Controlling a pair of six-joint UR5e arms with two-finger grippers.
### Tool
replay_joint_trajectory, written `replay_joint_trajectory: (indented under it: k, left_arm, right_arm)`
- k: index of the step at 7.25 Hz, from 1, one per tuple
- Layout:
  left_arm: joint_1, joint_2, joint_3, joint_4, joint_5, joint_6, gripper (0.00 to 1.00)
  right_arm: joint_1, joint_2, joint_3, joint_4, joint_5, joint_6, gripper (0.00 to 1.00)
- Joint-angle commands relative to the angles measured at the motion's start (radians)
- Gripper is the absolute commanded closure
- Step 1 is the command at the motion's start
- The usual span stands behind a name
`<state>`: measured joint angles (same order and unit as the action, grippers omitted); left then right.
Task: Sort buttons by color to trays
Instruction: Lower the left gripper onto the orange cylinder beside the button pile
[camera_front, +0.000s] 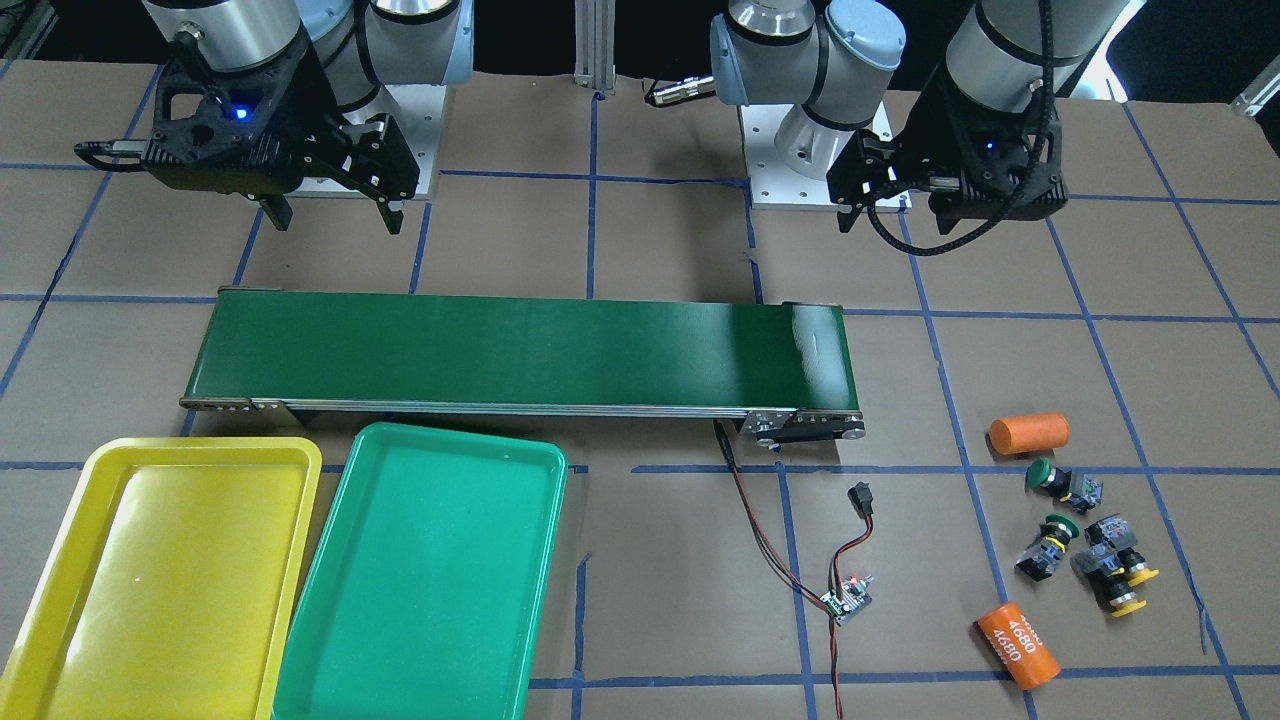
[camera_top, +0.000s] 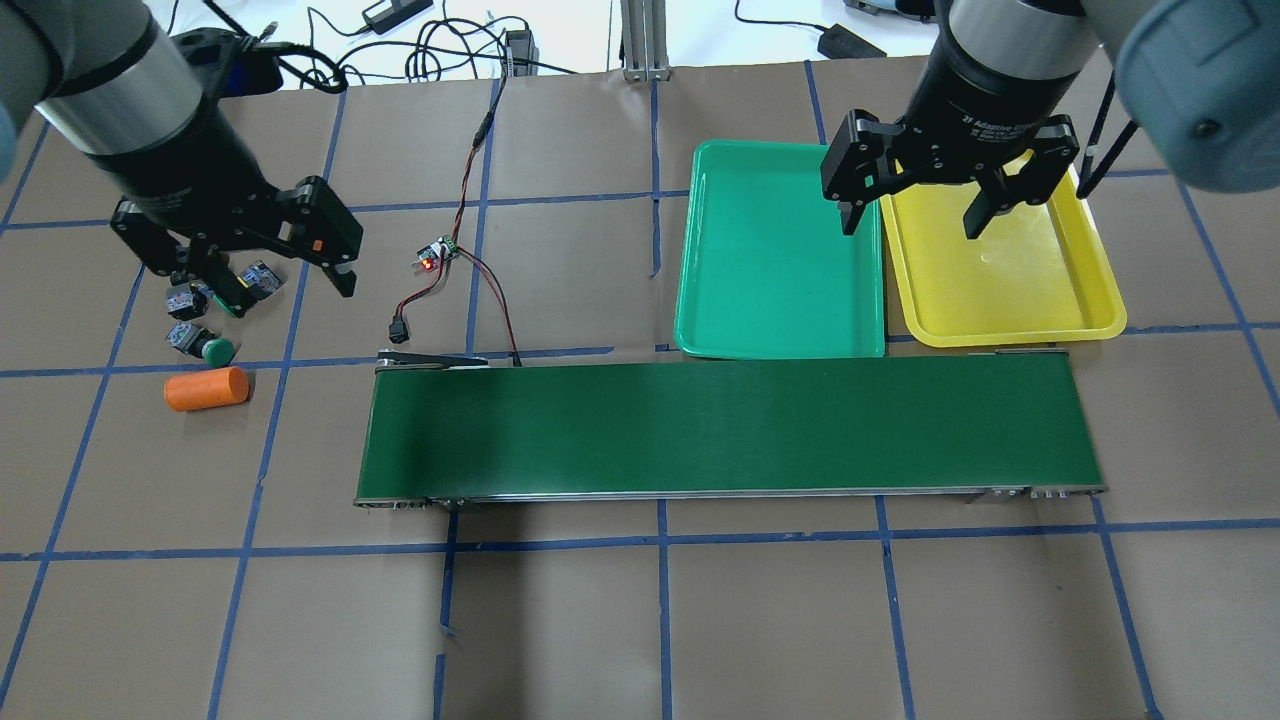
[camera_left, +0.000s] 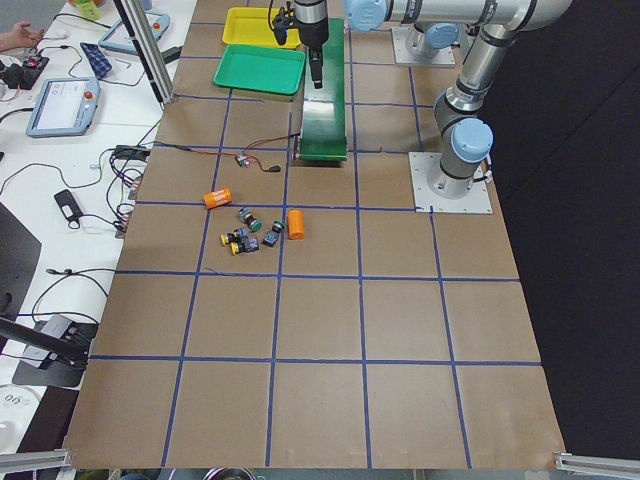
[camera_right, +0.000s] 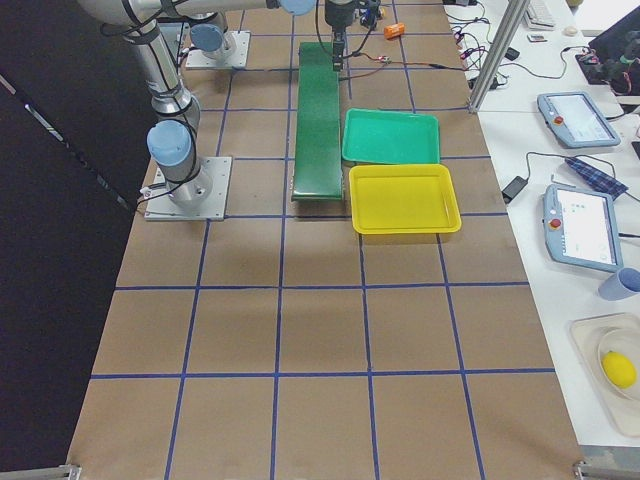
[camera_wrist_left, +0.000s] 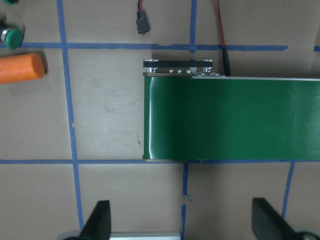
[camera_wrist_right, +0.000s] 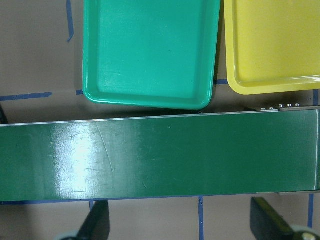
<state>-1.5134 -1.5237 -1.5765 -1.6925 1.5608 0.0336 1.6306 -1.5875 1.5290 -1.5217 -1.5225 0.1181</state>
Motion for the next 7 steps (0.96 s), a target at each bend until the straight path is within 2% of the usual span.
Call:
replay_joint_trajectory:
  k: [1,3,4,5,6,7]
  left_arm:
    - [-0.024,-0.022,0.063,0.017,-0.008,-0.021,0.0]
    - [-0.011,-0.033,0.069,0.03,0.004,0.003,0.0]
    - [0.084,-0.068,0.053,0.065,0.015,0.155,0.0]
    - [0.289,-0.123,0.041,0.129,0.015,0.28,0.0]
    - [0.431,-0.192,0.035,0.186,0.015,0.448,0.0]
    - [0.506,-0.267,0.015,0.214,0.018,0.62,0.0]
  right_arm:
    - [0.0,0.0,0.0,0.0,-0.001,0.0,0.0]
    - [0.0,0.0,0.0,0.0,-0.001,0.0,0.0]
    - [0.0,0.0,0.0,0.0,-0.001,0.0,0.0]
    - [0.0,0.0,0.0,0.0,-0.001,0.0,0.0]
    - [0.0,0.0,0.0,0.0,-0.001,0.0,0.0]
    - [0.0,0.0,0.0,0.0,-0.001,0.0,0.0]
